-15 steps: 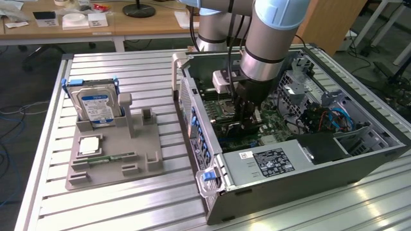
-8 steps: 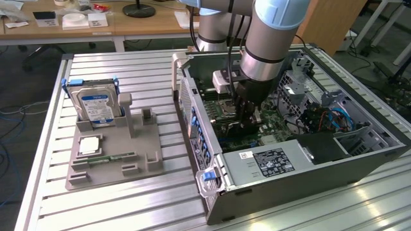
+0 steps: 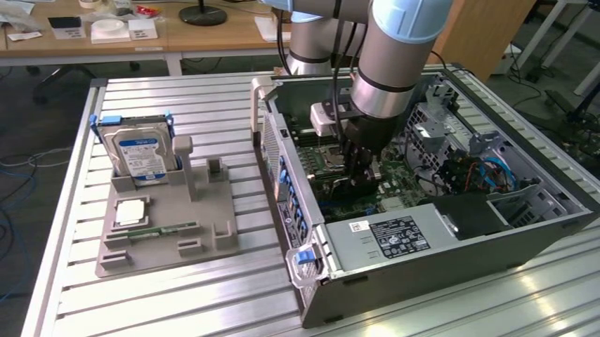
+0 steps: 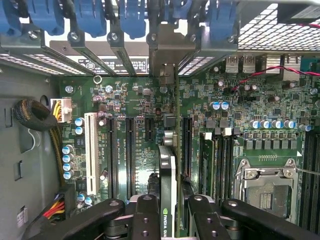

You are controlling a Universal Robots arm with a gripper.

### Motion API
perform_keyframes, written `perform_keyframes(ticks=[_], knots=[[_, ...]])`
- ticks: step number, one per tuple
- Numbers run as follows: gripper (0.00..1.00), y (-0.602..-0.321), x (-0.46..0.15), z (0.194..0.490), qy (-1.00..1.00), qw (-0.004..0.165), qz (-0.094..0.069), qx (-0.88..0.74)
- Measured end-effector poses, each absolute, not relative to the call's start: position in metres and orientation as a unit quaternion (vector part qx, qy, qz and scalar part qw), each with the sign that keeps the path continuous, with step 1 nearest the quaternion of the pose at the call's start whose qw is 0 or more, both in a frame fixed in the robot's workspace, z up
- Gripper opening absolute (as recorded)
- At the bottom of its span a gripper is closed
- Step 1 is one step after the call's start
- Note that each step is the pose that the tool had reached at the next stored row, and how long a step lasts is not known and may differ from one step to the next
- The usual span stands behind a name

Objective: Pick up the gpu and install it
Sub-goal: 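Insert the gpu into the slot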

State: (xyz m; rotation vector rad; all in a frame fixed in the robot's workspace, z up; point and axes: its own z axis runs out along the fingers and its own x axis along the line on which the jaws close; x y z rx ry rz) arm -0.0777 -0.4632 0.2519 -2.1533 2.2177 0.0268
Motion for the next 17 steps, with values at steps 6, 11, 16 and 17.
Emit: perform_keyframes(ticks=[6, 11, 16, 17], knots=[[0.27, -0.4638, -0.0777, 0.2509, 0.717, 0.025, 0.009, -0.696], [0.27, -0.4638, -0.0793, 0.2507, 0.717, 0.026, 0.008, -0.696], [0.27, -0.4639, -0.0819, 0.2502, 0.717, 0.027, 0.008, -0.696], [0.27, -0.464, -0.0825, 0.2498, 0.717, 0.027, 0.008, -0.696]])
